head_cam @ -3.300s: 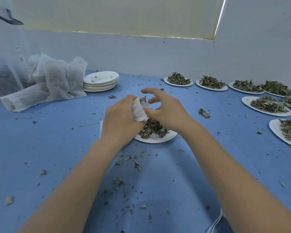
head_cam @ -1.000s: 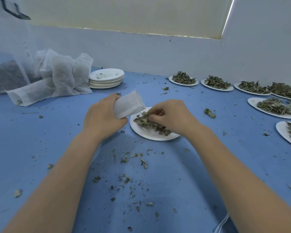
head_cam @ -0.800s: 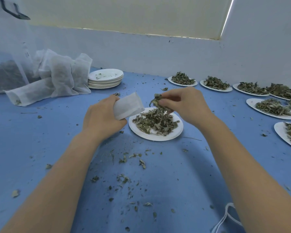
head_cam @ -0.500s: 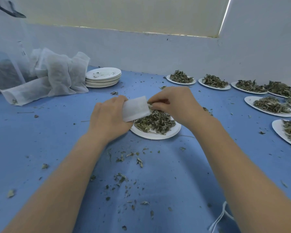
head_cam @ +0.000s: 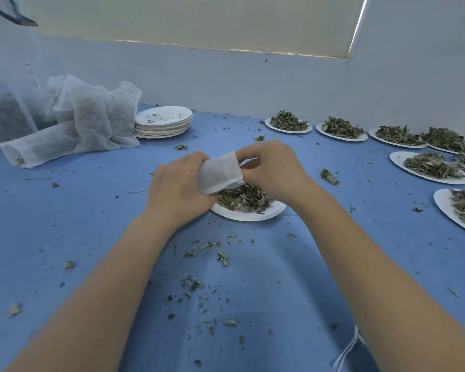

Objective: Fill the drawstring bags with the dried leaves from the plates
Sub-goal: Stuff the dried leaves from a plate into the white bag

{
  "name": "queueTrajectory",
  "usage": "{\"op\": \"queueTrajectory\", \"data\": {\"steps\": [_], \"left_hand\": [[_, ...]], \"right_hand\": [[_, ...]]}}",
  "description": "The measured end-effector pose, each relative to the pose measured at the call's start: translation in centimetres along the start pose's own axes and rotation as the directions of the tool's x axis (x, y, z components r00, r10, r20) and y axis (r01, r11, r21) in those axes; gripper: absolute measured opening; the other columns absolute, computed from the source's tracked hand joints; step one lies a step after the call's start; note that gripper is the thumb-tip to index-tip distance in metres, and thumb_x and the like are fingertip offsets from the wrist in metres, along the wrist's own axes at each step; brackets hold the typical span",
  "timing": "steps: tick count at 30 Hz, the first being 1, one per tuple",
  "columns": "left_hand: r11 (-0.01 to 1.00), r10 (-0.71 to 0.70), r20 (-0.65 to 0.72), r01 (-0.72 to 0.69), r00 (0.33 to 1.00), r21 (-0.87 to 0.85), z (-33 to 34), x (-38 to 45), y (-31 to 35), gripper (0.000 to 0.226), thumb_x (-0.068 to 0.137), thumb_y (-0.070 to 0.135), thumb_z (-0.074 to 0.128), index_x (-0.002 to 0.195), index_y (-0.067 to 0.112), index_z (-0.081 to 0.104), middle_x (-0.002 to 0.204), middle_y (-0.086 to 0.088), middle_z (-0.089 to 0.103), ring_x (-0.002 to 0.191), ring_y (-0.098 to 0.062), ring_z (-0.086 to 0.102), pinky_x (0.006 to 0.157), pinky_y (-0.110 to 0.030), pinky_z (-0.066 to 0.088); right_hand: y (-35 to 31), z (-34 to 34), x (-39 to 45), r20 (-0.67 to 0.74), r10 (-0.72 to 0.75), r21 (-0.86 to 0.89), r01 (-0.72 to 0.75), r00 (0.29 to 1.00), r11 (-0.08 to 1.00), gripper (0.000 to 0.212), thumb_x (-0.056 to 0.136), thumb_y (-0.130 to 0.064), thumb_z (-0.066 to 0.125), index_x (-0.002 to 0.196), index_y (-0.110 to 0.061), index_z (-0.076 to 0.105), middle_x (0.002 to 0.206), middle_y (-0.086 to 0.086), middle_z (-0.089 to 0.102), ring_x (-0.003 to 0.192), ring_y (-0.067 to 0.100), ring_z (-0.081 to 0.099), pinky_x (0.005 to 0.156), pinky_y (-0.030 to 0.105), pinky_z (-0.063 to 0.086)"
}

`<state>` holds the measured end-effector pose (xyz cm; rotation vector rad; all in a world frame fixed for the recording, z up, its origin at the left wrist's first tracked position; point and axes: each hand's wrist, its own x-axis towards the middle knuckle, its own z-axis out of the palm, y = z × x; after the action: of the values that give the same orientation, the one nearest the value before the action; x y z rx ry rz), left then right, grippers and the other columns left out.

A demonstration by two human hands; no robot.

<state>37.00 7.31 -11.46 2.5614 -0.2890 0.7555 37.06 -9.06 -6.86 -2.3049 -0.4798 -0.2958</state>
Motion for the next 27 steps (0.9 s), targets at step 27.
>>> {"op": "queueTrajectory", "data": {"steps": [27], "left_hand": [[0.995, -0.053, 0.010, 0.052, 0.999, 0.082, 0.3, 0.0, -1.1, 0.047, 0.072, 0.027, 0.069, 0.114, 0.014, 0.052, 0.106, -0.007, 0.061, 0.096, -0.031, 0.054, 0.078, -0.034, 0.035]], "right_hand": [[3.7, 0.0, 0.2, 0.216, 0.131, -0.395, -0.036, 0.968, 0.918, 0.040, 0.080, -0.036, 0.072, 0.118, -0.023, 0.065, 0.097, -0.005, 0.063, 0.082, 0.008, 0.049, 0.058, 0.014, 0.034]]}}
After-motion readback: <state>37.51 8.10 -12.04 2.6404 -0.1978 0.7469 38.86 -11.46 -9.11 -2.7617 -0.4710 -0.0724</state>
